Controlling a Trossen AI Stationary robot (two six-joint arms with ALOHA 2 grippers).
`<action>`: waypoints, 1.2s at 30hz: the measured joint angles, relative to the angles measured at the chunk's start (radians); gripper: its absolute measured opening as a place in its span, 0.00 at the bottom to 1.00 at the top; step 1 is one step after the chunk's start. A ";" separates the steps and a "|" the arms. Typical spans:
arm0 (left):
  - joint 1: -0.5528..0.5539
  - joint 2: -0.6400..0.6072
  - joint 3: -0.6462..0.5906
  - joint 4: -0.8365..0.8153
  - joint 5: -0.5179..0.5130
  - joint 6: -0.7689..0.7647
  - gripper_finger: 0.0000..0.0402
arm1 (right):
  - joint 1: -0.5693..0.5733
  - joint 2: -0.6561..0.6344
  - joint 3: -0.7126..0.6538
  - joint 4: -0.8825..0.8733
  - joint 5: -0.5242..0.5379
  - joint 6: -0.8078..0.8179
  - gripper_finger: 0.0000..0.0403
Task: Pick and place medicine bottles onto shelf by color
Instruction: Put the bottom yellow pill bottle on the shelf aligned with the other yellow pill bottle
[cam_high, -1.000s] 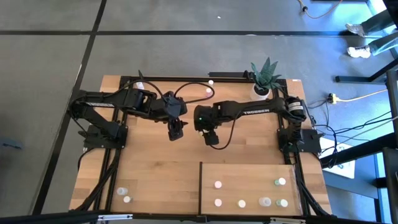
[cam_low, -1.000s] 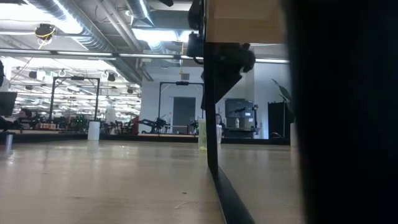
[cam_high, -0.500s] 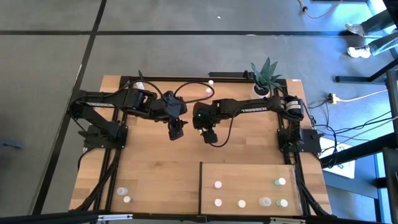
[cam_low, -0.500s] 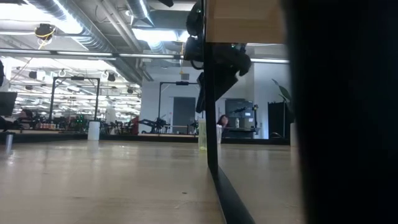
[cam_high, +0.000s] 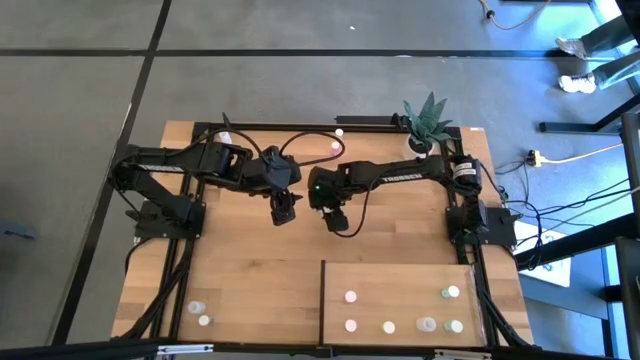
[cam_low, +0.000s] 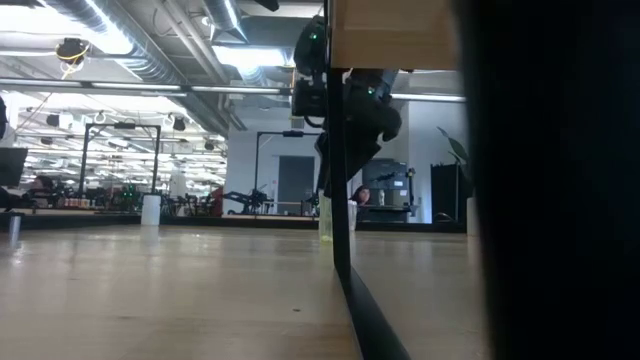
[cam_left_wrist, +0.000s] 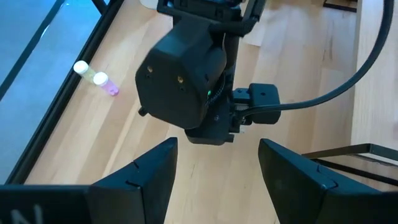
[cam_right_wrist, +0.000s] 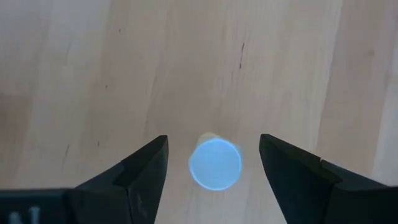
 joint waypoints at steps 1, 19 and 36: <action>0.000 0.000 0.000 0.000 0.000 0.000 0.54 | 0.000 0.004 0.000 -0.003 0.000 0.000 0.63; 0.000 0.000 0.000 0.000 0.001 0.000 0.54 | 0.000 0.012 0.000 -0.024 0.078 0.000 0.50; 0.000 0.000 0.000 0.000 0.001 0.000 0.54 | 0.001 0.012 0.000 -0.020 0.044 0.049 0.32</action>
